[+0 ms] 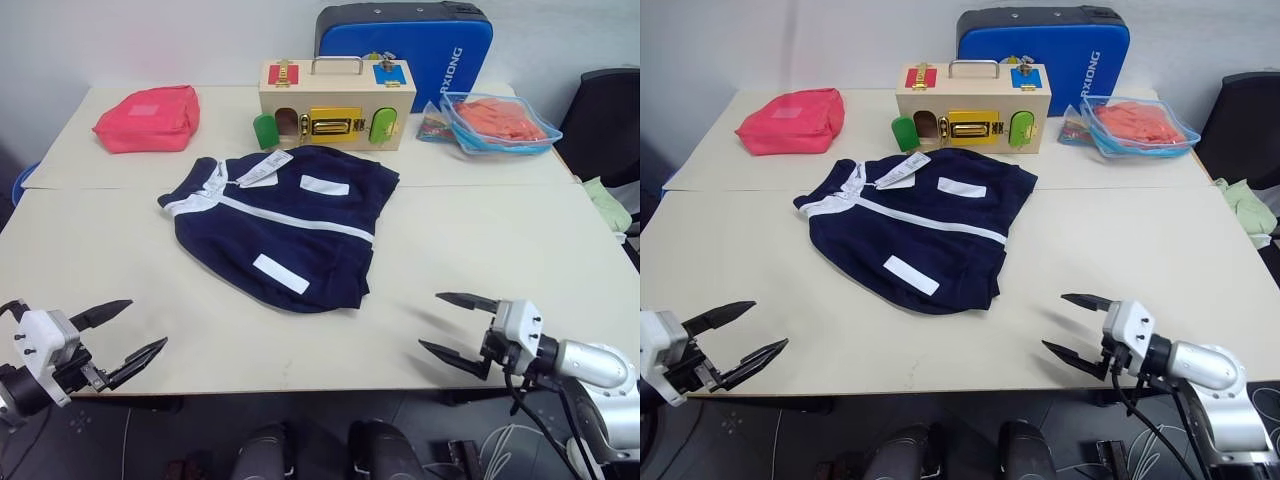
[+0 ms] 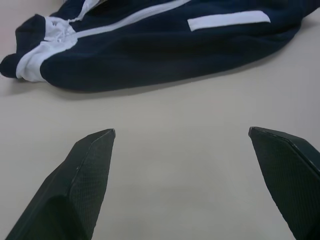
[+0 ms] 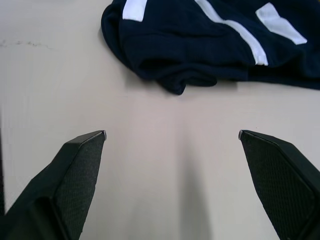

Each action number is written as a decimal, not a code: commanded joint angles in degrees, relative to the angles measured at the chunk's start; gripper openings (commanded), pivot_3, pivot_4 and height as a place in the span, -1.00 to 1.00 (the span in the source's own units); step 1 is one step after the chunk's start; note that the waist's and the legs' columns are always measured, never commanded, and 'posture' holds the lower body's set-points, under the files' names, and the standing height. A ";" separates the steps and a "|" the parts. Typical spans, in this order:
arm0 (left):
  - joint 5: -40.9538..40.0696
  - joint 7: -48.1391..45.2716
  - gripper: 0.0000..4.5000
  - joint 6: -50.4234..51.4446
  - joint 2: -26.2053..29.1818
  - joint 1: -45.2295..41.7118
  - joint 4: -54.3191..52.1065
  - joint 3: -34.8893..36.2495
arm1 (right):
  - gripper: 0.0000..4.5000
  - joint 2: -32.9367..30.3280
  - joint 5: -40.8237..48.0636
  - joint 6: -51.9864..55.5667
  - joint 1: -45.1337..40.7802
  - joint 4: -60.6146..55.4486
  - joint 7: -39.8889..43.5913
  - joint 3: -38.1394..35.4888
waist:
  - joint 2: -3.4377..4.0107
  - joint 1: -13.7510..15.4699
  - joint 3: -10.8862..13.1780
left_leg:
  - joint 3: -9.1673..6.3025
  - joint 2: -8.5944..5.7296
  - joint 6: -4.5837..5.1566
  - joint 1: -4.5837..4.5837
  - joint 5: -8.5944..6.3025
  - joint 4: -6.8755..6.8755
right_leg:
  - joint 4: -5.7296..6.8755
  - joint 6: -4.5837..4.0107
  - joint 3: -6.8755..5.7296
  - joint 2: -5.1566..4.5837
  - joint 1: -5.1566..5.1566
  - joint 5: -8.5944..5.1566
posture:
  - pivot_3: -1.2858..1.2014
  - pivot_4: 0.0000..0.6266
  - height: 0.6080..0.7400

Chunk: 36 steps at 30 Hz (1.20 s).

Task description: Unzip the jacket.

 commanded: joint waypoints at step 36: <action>42.12 9.23 1.00 -44.01 8.11 -68.99 80.20 -36.22 | 0.99 24.12 -25.97 9.36 -32.91 10.55 -19.38 33.63 | -0.51 -1.22 -0.20 | 0.97 -0.14 0.43 -0.88 0.12 1.10 | 1.05 0.47 -0.76 -0.09 -1.02 0.27 | 0.03 -0.52 1.00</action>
